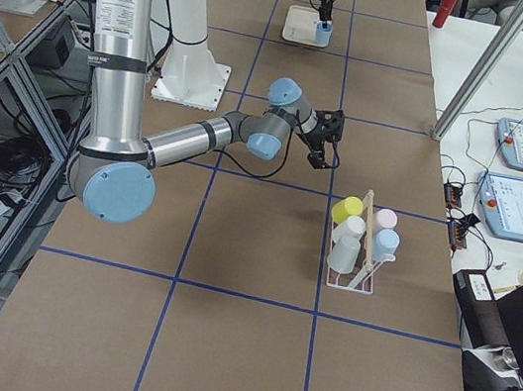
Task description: Transfer IKEA cup to right arm and place on rack
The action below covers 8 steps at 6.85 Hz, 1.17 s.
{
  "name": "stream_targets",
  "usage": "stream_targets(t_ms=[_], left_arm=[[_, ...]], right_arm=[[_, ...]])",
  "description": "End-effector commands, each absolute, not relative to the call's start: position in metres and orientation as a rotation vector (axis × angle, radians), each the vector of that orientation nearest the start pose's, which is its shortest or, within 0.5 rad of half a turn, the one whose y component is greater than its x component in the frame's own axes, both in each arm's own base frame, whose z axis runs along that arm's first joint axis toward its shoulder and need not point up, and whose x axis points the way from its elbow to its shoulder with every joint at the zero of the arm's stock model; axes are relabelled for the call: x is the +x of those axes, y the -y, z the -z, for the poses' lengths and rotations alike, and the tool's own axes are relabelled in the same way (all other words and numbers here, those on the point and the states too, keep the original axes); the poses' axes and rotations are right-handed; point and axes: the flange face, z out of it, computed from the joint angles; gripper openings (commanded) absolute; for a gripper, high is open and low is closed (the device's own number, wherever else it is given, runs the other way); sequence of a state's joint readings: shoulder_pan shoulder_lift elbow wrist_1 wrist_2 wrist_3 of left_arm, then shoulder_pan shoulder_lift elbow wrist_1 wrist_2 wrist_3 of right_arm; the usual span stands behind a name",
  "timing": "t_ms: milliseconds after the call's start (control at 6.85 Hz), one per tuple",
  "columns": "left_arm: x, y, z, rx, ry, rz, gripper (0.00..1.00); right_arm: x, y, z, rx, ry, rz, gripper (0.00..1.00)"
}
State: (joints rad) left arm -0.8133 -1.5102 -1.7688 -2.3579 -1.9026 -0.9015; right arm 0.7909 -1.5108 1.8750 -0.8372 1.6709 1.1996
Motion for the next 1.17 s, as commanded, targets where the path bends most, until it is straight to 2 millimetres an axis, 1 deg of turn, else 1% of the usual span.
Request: stream_targets(t_ms=[0, 146, 292, 438, 584, 730, 876, 1022], left_arm=[[0.276, 0.426, -0.514, 0.375, -0.884, -0.039, 0.0], [0.281, 0.423, -0.513, 0.371, -0.887, -0.049, 0.0], [0.28, 0.423, -0.513, 0.372, -0.887, -0.048, 0.0], [0.276, 0.419, -0.5, 0.379, -0.912, -0.057, 0.0], [0.261, 0.413, -0.478, 0.386, -0.957, -0.061, 0.0], [0.222, 0.415, -0.431, 0.452, -0.98, -0.014, 0.0], [0.219, 0.431, -0.399, 0.442, -0.954, 0.02, 0.0], [0.236, 0.448, -0.365, 0.423, -1.008, 0.104, 0.0]], right_arm=[[-0.281, 0.456, -0.41, 0.524, 0.969, -0.318, 1.0], [-0.276, 0.451, -0.416, 0.531, 0.977, -0.317, 1.0], [-0.273, 0.448, -0.42, 0.535, 0.986, -0.314, 1.0], [-0.273, 0.447, -0.42, 0.536, 0.987, -0.314, 1.0], [-0.271, 0.445, -0.41, 0.549, 1.004, -0.311, 1.0], [-0.275, 0.438, -0.39, 0.559, 1.041, -0.308, 1.0], [-0.292, 0.429, -0.374, 0.513, 1.109, -0.362, 1.0], [-0.321, 0.419, -0.35, 0.531, 1.16, -0.381, 1.0]])
